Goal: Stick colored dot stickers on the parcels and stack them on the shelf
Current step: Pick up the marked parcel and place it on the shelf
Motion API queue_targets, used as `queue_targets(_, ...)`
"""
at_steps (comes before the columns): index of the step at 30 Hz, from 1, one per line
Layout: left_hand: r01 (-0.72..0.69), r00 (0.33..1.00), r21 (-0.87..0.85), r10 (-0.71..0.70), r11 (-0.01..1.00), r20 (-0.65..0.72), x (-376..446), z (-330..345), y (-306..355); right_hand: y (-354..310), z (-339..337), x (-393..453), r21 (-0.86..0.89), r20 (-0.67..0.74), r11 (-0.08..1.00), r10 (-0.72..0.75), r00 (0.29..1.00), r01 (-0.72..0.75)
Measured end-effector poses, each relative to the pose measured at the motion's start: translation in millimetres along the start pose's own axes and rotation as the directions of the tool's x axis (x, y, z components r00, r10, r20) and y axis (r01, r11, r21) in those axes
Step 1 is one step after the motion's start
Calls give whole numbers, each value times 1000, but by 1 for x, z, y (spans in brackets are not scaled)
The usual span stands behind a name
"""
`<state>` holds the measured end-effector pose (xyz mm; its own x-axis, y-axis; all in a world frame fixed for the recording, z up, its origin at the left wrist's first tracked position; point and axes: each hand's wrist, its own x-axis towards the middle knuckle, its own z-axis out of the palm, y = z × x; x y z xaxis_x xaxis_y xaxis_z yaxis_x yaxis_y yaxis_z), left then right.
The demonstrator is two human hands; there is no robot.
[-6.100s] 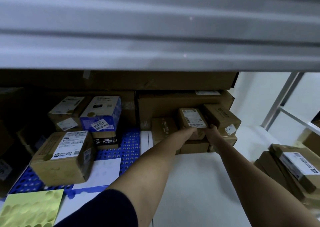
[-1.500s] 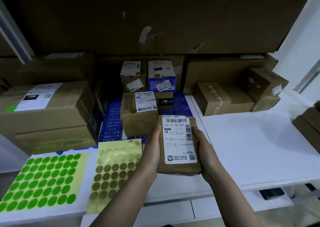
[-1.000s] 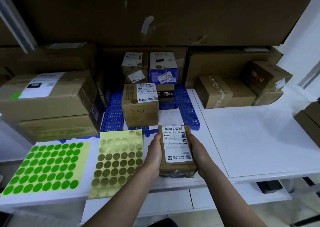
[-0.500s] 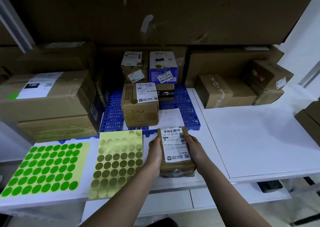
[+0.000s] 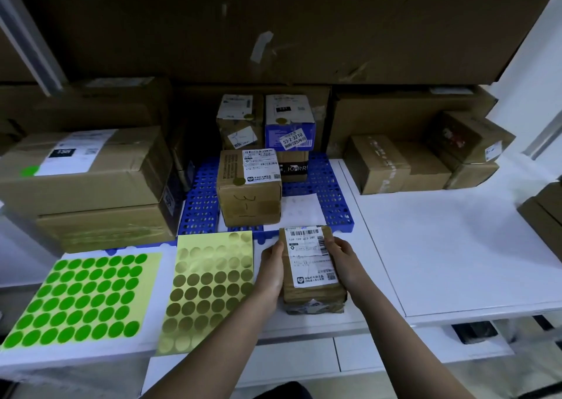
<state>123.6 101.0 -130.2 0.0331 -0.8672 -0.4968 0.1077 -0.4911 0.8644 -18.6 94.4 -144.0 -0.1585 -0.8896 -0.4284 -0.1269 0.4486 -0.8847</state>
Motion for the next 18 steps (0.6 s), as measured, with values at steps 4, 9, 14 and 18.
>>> queue_targets(4, -171, 984, 101, 174, 980, -23, -9, -26, 10, -11, -4, -6, -173, -258, 963, -246, 934, 206)
queue_targets(9, -291, 913, 142, 319, 946, -256, 1, -75, 15, -56, 21, -39, -182, -260, 802, -597, 759, 569)
queue_targets(14, -280, 862, 239, 353, 930, -365, 8, -113, 9, -67, 81, -46, -93, 145, 855, -495, 857, 510)
queue_targets(18, -241, 874, 504, 411, 829, -259, 15, -132, -5, -48, 124, -35, -59, 285, 963, -237, 929, 264)
